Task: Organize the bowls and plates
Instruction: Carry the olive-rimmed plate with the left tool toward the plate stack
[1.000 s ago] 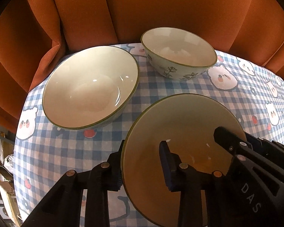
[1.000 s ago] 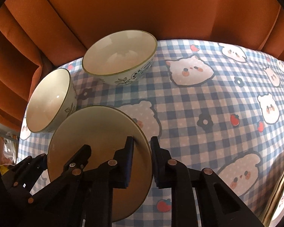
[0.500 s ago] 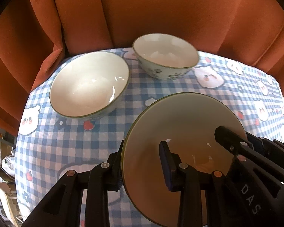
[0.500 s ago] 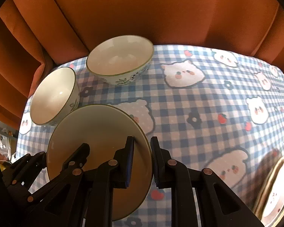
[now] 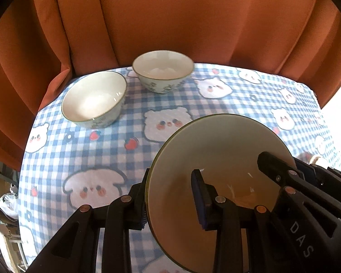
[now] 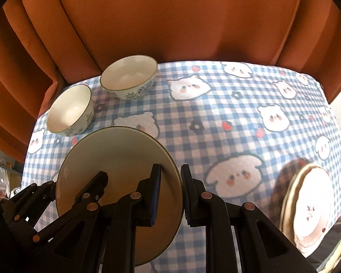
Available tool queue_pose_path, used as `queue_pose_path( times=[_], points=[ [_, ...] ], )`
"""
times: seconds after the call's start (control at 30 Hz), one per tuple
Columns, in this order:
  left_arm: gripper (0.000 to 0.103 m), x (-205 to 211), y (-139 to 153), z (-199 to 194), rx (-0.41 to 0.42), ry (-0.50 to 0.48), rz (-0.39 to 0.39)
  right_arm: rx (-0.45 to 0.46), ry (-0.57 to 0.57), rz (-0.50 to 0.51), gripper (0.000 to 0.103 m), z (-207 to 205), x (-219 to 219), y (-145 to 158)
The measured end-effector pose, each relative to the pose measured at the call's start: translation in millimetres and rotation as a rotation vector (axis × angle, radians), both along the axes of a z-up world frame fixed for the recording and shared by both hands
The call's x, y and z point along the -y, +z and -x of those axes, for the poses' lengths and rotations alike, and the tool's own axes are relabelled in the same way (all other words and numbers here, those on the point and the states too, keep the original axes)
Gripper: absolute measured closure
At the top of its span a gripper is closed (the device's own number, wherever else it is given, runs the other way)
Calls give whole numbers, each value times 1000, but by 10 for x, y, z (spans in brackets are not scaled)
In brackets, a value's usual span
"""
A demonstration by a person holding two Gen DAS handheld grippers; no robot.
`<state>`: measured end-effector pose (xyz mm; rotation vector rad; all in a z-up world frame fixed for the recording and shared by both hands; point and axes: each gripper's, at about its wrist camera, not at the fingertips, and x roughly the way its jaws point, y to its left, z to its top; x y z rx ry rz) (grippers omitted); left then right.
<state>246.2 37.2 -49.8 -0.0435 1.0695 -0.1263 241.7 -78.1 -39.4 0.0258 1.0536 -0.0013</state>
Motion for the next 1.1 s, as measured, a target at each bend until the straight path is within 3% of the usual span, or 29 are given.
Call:
queue_pose_path(
  times=[0.37, 0.7, 1.1],
  points=[
    [71, 564, -30, 404, -12, -37, -22, 3, -18, -1, 82, 488, 507, -9],
    [71, 1076, -247, 653, -52, -38, -57, -35, 6, -21, 82, 710, 1041, -237],
    [71, 1369, -537, 820, -124, 45, -61, -89, 92, -8, 82, 797, 1335, -534]
  ],
)
